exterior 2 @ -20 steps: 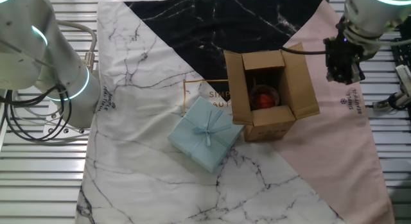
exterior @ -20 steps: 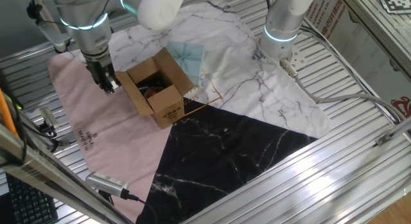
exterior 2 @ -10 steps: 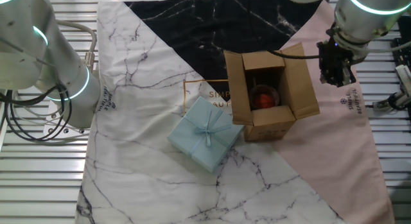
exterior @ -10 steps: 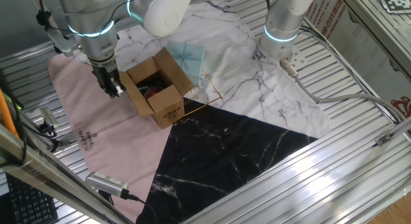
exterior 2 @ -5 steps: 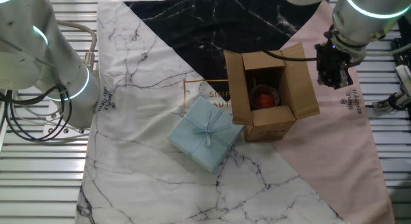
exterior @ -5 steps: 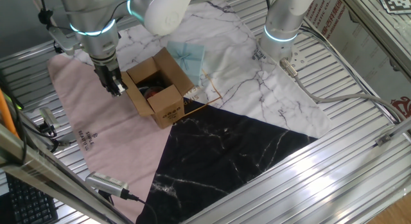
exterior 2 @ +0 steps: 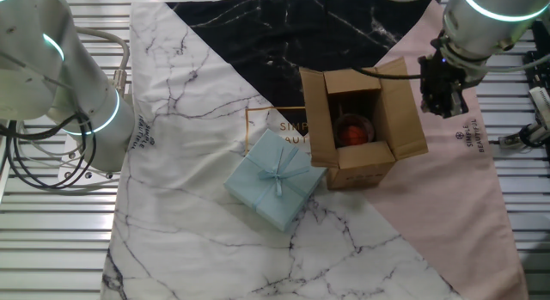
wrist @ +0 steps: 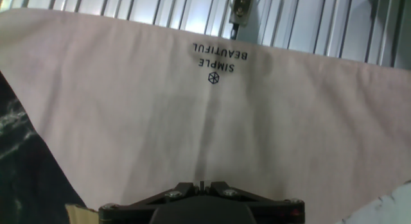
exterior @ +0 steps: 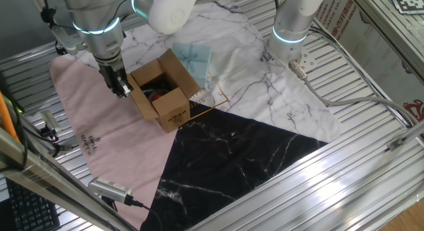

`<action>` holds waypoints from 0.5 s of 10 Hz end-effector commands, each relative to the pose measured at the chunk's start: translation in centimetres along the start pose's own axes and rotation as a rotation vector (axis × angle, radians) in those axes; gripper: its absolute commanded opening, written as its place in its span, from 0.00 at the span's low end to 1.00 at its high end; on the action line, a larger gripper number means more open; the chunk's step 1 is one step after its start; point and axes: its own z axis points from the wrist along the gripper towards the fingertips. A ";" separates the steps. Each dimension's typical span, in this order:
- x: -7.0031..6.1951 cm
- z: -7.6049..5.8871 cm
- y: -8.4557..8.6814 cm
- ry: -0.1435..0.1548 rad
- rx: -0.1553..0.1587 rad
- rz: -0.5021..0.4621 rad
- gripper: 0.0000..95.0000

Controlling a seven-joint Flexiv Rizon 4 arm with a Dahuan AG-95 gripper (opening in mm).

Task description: Cover the box

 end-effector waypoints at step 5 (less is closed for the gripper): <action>1.0 -0.1 0.2 -0.001 -0.004 0.004 0.00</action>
